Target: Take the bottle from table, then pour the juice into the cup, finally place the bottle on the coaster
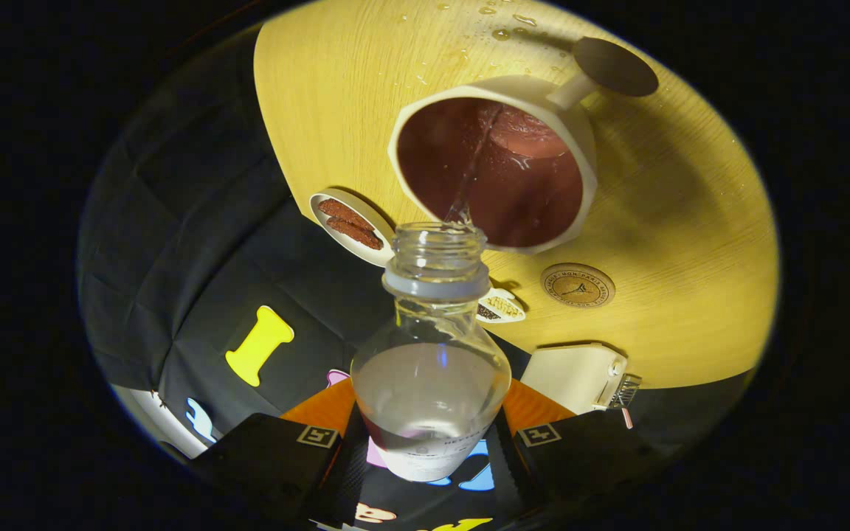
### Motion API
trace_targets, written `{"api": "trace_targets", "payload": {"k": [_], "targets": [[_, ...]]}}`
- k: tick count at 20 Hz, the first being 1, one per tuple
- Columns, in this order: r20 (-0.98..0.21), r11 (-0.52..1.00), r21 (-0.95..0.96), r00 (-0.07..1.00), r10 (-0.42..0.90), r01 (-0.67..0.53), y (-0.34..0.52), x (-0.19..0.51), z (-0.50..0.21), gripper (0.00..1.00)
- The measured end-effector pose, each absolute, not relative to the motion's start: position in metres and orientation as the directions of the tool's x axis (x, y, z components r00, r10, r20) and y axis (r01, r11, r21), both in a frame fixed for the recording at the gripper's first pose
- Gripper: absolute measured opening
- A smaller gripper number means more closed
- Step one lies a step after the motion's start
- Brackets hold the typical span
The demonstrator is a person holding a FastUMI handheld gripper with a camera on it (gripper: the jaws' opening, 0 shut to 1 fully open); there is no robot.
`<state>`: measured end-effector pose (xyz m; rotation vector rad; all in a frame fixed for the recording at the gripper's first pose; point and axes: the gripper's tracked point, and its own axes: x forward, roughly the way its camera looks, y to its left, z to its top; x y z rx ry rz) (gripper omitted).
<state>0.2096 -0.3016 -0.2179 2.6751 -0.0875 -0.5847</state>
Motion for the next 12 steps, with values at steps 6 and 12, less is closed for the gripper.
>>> {"api": "trace_targets", "payload": {"k": [6,12], "targets": [[-0.381,-0.944,0.329,0.917,-0.118,0.015,-0.2981,0.2104,-0.2133,0.73],[-0.384,-0.952,0.306,0.917,-0.106,0.018,-0.3004,0.2070,-0.2103,0.73]]}}
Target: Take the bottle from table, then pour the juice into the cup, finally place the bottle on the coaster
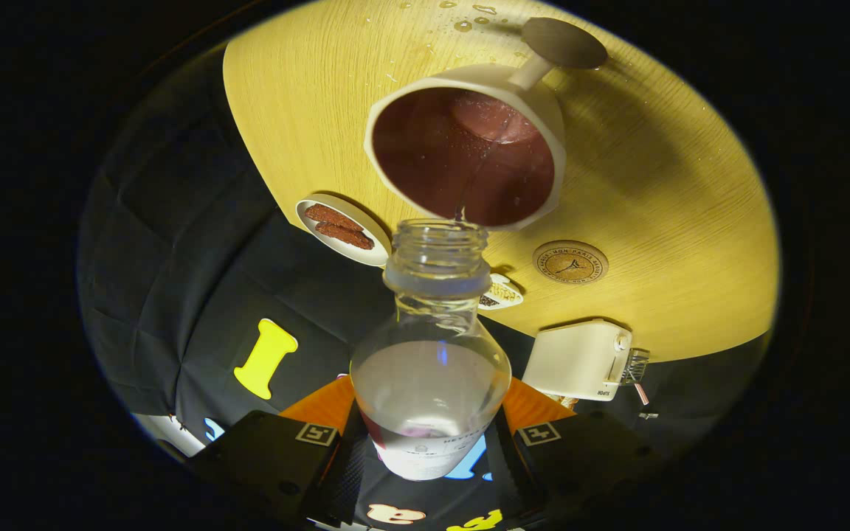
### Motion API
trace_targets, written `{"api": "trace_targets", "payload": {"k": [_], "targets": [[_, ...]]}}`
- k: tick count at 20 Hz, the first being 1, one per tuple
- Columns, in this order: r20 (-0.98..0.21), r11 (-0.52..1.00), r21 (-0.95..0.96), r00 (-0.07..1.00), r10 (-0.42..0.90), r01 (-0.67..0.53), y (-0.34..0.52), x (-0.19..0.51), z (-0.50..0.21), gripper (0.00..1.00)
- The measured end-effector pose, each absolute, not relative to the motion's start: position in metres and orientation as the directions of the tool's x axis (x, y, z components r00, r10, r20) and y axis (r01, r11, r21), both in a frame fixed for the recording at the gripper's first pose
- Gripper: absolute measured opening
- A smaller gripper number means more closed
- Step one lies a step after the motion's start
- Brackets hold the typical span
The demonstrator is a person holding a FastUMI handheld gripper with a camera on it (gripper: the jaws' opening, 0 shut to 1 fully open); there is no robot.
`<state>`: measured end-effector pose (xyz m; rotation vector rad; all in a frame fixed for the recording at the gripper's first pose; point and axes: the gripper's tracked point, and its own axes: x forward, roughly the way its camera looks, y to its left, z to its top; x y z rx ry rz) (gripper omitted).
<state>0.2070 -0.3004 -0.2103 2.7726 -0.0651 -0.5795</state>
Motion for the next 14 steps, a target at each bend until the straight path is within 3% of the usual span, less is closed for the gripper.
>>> {"api": "trace_targets", "payload": {"k": [14], "targets": [[-0.408,-0.955,0.295,0.907,-0.108,0.019,-0.3016,0.2079,-0.2180,0.73]]}}
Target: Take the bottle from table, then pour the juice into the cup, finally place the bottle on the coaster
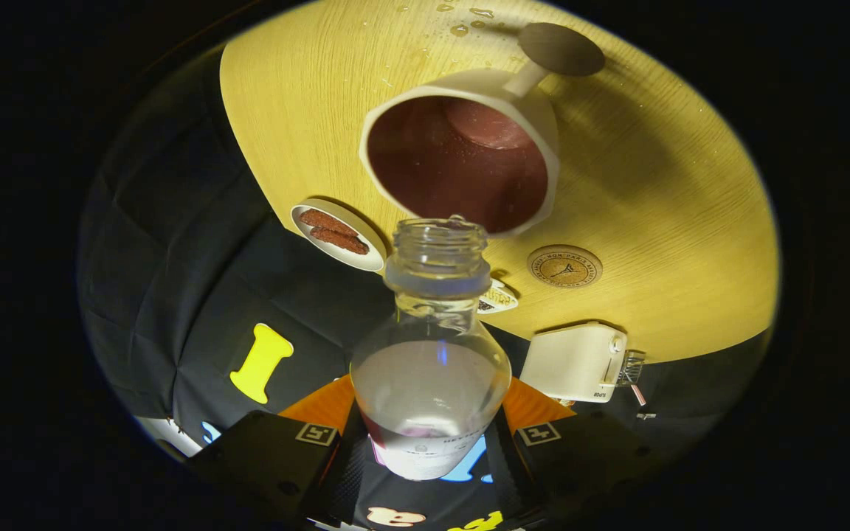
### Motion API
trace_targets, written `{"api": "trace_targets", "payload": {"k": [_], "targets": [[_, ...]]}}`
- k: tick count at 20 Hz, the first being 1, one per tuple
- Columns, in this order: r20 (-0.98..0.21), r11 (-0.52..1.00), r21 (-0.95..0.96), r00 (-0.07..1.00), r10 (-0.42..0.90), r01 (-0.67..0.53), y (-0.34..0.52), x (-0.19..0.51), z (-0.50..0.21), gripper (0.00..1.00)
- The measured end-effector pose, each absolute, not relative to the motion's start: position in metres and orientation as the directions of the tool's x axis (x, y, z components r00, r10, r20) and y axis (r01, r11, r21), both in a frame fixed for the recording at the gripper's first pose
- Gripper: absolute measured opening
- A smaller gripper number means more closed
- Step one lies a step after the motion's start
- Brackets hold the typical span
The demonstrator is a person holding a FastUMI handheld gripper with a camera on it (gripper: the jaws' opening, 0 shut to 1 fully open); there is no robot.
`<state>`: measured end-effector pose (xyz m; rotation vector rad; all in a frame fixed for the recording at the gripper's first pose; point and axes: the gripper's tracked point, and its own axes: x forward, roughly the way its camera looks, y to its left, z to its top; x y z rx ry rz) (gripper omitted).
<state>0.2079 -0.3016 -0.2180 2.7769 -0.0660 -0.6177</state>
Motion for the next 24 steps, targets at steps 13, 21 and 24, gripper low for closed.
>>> {"api": "trace_targets", "payload": {"k": [13,21,24], "targets": [[-0.429,-0.936,0.346,0.898,-0.096,0.065,-0.290,0.213,-0.225,0.73],[-0.425,-0.694,0.700,0.880,-0.212,0.170,-0.288,0.205,-0.201,0.73],[-0.393,-0.507,0.828,0.892,-0.223,0.239,-0.270,0.200,-0.179,0.73]]}}
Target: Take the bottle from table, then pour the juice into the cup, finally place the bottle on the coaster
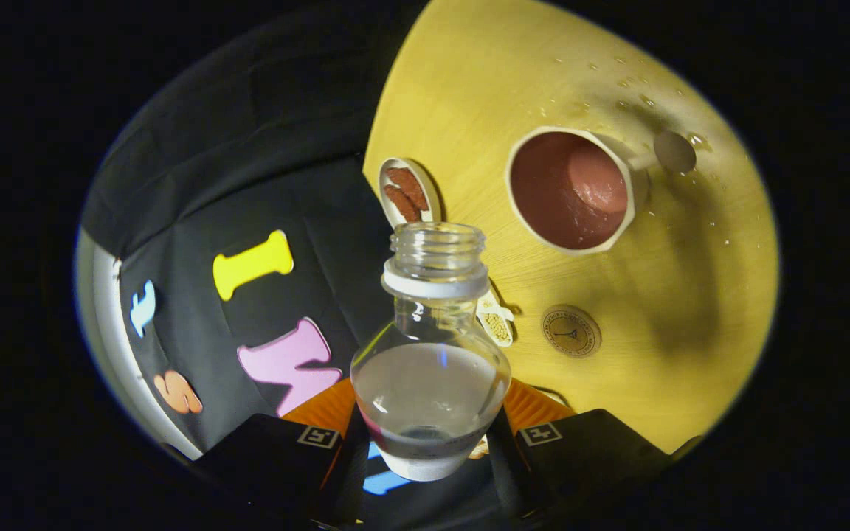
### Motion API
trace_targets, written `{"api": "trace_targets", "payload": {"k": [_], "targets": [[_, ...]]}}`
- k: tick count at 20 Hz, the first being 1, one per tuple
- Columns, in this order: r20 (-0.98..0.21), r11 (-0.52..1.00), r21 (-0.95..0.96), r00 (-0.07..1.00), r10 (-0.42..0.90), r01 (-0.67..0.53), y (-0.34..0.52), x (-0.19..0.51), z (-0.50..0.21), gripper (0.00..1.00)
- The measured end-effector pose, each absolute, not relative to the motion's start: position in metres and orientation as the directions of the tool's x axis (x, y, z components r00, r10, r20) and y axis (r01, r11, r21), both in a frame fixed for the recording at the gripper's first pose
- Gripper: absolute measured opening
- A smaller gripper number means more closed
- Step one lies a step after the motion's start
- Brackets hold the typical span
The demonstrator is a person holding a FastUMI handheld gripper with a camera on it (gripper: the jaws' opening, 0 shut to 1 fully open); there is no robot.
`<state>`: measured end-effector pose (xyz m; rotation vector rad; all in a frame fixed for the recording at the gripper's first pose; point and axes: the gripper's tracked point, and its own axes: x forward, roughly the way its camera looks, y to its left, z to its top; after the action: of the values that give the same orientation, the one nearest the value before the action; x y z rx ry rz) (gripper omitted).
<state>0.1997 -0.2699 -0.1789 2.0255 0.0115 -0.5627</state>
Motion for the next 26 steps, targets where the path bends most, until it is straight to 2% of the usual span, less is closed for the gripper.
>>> {"api": "trace_targets", "payload": {"k": [2,6,8,12,19,26], "targets": [[-0.363,-0.339,0.900,0.902,-0.231,0.275,-0.259,0.198,-0.163,0.73],[-0.258,0.103,0.948,0.918,-0.300,0.300,-0.241,0.195,-0.135,0.73],[-0.194,0.314,0.900,0.923,-0.332,0.302,-0.229,0.192,-0.126,0.73],[-0.200,0.613,0.701,0.925,-0.322,0.365,-0.194,0.182,-0.153,0.73],[-0.204,0.825,0.361,0.900,-0.386,0.436,-0.170,0.182,-0.176,0.73],[-0.172,0.927,0.053,0.918,-0.357,0.370,-0.166,0.206,-0.169,0.73]]}}
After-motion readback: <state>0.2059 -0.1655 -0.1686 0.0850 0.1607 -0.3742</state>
